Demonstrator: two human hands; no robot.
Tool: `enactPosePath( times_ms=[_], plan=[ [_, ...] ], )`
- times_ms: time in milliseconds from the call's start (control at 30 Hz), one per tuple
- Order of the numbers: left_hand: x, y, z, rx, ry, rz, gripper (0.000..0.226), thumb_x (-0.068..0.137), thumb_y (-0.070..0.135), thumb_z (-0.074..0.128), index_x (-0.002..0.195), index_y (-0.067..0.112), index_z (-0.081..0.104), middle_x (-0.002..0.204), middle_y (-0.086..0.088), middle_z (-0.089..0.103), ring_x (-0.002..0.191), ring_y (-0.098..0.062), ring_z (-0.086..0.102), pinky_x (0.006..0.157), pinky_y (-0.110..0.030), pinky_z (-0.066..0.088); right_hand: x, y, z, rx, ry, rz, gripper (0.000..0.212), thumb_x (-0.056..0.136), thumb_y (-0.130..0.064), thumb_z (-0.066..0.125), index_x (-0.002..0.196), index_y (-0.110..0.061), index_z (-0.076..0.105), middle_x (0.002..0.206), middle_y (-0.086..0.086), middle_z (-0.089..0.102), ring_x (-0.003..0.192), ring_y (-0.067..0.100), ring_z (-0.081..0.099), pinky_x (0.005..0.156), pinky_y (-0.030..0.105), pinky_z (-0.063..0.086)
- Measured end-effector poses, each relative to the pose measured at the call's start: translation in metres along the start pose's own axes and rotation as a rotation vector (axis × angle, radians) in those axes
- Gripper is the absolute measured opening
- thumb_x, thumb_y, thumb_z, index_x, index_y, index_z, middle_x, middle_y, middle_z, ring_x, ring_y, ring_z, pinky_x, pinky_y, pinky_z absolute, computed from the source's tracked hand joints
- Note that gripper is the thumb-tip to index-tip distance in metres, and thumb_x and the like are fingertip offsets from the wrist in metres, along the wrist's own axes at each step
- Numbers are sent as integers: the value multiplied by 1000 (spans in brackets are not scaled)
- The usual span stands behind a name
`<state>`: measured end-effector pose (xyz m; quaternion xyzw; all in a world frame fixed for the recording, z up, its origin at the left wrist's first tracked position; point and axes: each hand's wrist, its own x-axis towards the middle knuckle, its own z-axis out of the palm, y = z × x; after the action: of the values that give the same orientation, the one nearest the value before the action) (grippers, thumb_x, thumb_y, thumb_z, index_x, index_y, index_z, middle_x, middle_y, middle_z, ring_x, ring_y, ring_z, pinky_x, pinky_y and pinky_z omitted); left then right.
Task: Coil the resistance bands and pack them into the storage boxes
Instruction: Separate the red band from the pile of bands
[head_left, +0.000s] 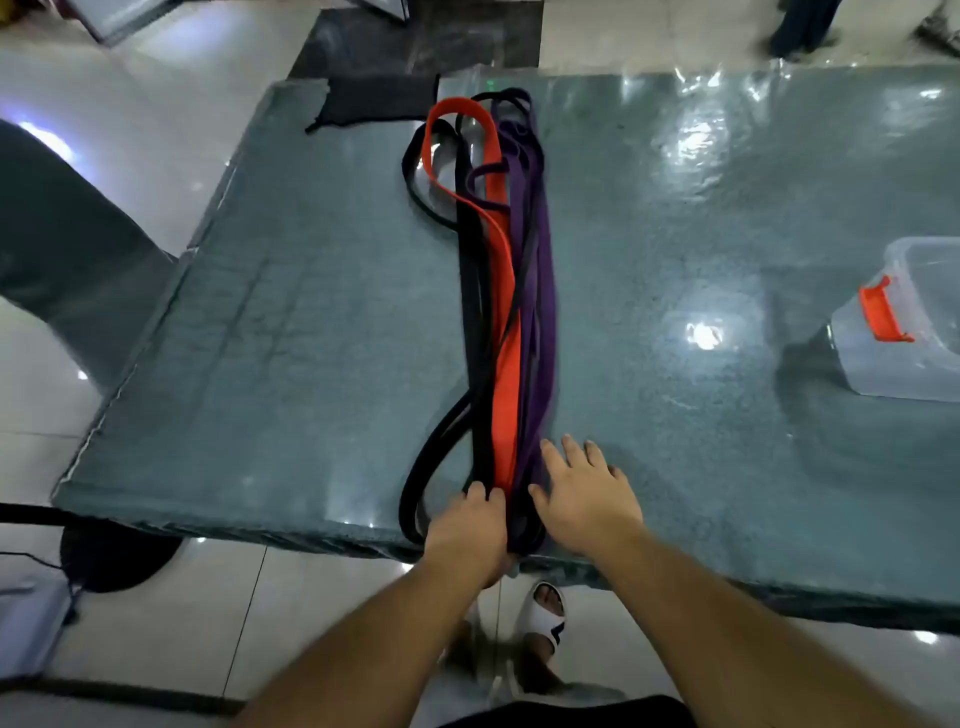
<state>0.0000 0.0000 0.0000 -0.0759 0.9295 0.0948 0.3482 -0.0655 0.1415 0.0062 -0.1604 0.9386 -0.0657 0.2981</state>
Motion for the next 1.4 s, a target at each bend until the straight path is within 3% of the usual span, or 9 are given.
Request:
enactPosePath(
  times_ms=[300, 433, 600, 700, 767, 933, 1067, 1233, 1400],
  plan=[
    [0, -4, -6, -135, -1, -84, 51, 88, 24, 71, 133, 14, 48, 134, -12, 48, 121, -32, 52, 98, -45, 52, 0, 3, 0, 24, 16, 22, 64, 104, -55, 34, 158, -24, 24, 165, 6, 29, 152, 31, 25, 117, 52, 34],
    [-2, -14, -43, -375, 5, -72, 17, 79, 27, 61, 88, 14, 64, 93, -9, 68, 86, -27, 67, 71, -37, 55, 2, -4, -12, 66, 99, 29, 46, 104, -52, 36, 132, -18, 48, 133, 10, 59, 124, 32, 52, 96, 48, 50],
    [-16, -17, -92, -685, 80, 25, 27, 72, 30, 58, 81, 11, 74, 76, -12, 73, 64, -21, 67, 74, -45, 58, 12, -18, -35, 590, 89, 208, 51, 105, -51, 40, 116, -7, 63, 117, 20, 70, 114, 40, 63, 90, 39, 48],
    [-29, -13, -117, -878, 93, 114, 33, 66, 31, 56, 85, 11, 75, 70, -8, 70, 65, -15, 60, 72, -43, 56, 21, -24, -51, 1088, 65, 329, 57, 98, -58, 45, 91, -5, 65, 85, 17, 73, 82, 38, 72, 84, 48, 60],
    [-38, -7, -128, -957, 96, 168, 35, 64, 31, 57, 89, 16, 78, 72, 2, 70, 67, -11, 59, 70, -34, 50, 22, -27, -66, 1437, -11, 376, 47, 101, -52, 52, 91, -7, 62, 70, 10, 66, 61, 26, 65, 63, 39, 60],
    [-52, 9, -143, -873, 56, 336, 36, 67, 30, 62, 98, 22, 79, 94, 7, 77, 78, -7, 68, 80, -30, 56, 27, -24, -110, 1773, -193, 271, 32, 95, -38, 68, 101, -7, 64, 82, 16, 74, 65, 27, 70, 68, 38, 61],
    [-47, 15, -150, -932, 1, 381, 33, 75, 31, 74, 107, 23, 78, 115, 12, 74, 106, 3, 66, 100, -25, 50, 30, -17, -136, 1752, -170, 257, 25, 99, -28, 56, 107, -5, 61, 66, 6, 56, 41, 11, 45, 39, 21, 42],
    [-40, 19, -161, -1389, -75, 148, 28, 100, 40, 61, 87, 18, 71, 75, 2, 66, 63, -12, 56, 62, -27, 40, 12, -12, -155, 1599, -93, 150, 35, 98, -31, 52, 113, -5, 69, 62, 2, 52, 40, 10, 32, 37, 20, 30],
    [-1, 18, -161, -1673, 37, -156, 38, 103, 46, 52, 92, 12, 67, 76, -5, 67, 59, -16, 58, 59, -27, 48, -27, -21, -166, 1452, -165, -71, 26, 102, -27, 51, 108, -9, 69, 67, 4, 55, 43, 11, 32, 39, 18, 26]
  ],
)
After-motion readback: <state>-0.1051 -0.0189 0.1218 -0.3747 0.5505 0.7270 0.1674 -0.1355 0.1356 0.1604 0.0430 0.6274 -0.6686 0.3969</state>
